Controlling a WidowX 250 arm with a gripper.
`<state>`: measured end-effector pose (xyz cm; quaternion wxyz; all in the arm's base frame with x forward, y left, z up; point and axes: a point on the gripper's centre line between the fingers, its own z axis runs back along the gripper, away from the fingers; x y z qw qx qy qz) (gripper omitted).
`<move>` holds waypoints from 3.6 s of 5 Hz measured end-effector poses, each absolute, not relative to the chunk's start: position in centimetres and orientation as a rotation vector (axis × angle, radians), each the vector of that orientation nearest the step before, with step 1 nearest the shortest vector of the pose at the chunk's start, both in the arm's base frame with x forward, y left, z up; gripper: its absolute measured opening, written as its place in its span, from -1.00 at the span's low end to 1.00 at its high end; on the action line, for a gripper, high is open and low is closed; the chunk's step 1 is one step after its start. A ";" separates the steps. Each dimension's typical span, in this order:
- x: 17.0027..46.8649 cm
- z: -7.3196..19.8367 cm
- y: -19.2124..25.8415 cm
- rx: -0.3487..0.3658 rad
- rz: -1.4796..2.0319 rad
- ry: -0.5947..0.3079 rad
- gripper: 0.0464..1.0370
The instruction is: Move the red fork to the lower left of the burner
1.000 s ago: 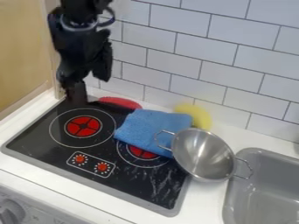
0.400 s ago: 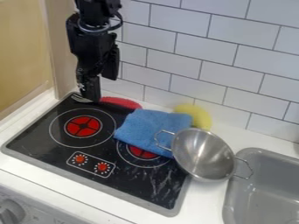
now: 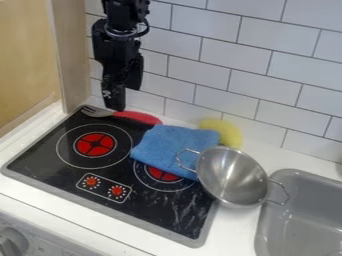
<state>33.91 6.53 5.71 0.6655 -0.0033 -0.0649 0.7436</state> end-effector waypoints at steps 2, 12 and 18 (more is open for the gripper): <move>36.0 3.4 7.4 0.044 1.714 -0.106 0.92; 36.9 0.1 8.1 0.120 1.745 -0.122 -0.50; 31.6 6.8 7.3 -0.023 1.705 -0.245 -0.50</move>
